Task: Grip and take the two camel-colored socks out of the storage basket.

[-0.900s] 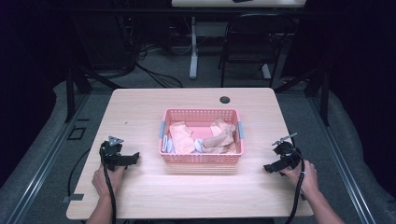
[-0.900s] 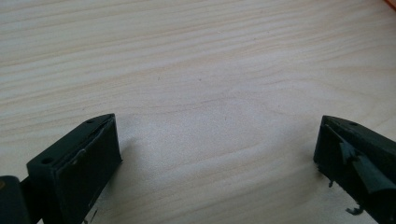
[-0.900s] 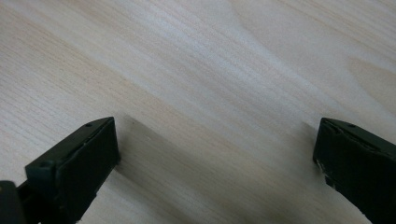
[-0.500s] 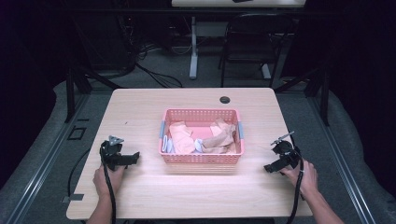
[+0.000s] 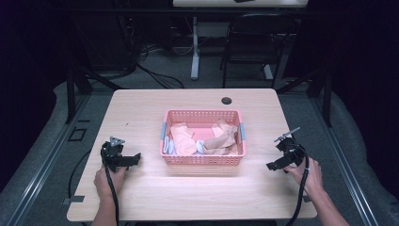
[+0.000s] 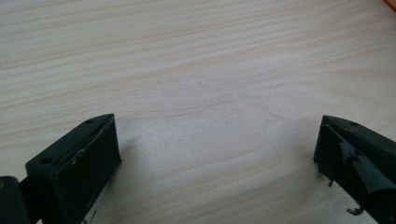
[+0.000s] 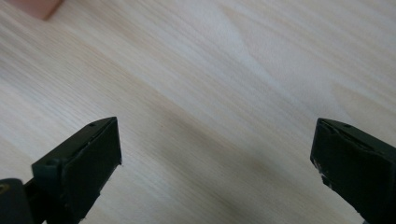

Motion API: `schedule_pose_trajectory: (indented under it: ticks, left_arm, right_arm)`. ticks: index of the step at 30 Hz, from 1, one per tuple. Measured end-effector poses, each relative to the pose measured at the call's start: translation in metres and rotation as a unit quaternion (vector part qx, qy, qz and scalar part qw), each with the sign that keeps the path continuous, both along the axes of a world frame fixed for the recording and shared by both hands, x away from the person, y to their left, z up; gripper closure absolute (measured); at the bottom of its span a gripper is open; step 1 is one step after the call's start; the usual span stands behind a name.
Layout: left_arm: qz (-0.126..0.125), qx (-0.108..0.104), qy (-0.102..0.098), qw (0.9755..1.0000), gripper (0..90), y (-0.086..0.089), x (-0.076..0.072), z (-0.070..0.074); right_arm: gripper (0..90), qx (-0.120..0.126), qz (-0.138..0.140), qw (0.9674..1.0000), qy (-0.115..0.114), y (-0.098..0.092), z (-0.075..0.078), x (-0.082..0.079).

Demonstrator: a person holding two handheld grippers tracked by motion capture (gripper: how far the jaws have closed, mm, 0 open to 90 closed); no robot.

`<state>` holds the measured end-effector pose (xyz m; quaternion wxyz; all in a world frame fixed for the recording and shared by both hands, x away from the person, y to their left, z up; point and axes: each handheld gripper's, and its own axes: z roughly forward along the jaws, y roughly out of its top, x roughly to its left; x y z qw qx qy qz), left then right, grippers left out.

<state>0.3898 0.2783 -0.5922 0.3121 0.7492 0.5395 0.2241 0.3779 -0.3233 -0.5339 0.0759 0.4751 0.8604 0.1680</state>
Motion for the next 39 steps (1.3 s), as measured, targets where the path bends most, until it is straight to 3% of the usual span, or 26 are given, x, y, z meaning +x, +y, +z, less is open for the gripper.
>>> schedule_pose_trajectory:
  ticks: [2,3,10,16,24,32,39]
  left_arm:
    - [0.0,0.0,0.0,1.0,0.0,0.0,0.0,0.0]
    - [0.0,0.0,0.0,1.0,0.0,0.0,0.0,0.0]
    - [0.0,0.0,0.0,1.0,0.0,0.0,0.0,0.0]
    - [0.0,0.0,0.0,1.0,0.0,0.0,0.0,0.0]
    - [0.0,0.0,0.0,1.0,0.0,0.0,0.0,0.0]
    - [0.0,0.0,0.0,1.0,0.0,0.0,0.0,0.0]
    - [0.0,0.0,0.0,1.0,0.0,0.0,0.0,0.0]
  right_arm:
    - [1.2,0.019,-0.01,0.9996,-0.016,0.004,0.005,-0.001]
    - [1.2,0.005,0.001,0.9999,-0.01,0.005,0.012,0.0]
    - [1.2,0.016,0.025,0.9994,-0.018,0.023,0.041,0.005]
    - [1.3,0.005,0.061,0.9979,-0.022,0.049,0.066,0.013]
    - [1.6,-0.004,0.083,0.9963,-0.023,0.069,0.081,0.027]
    - [1.1,0.004,0.098,0.9944,-0.041,0.091,0.095,0.045]
    - [1.5,-0.002,0.125,0.9918,-0.027,0.123,0.097,0.063]
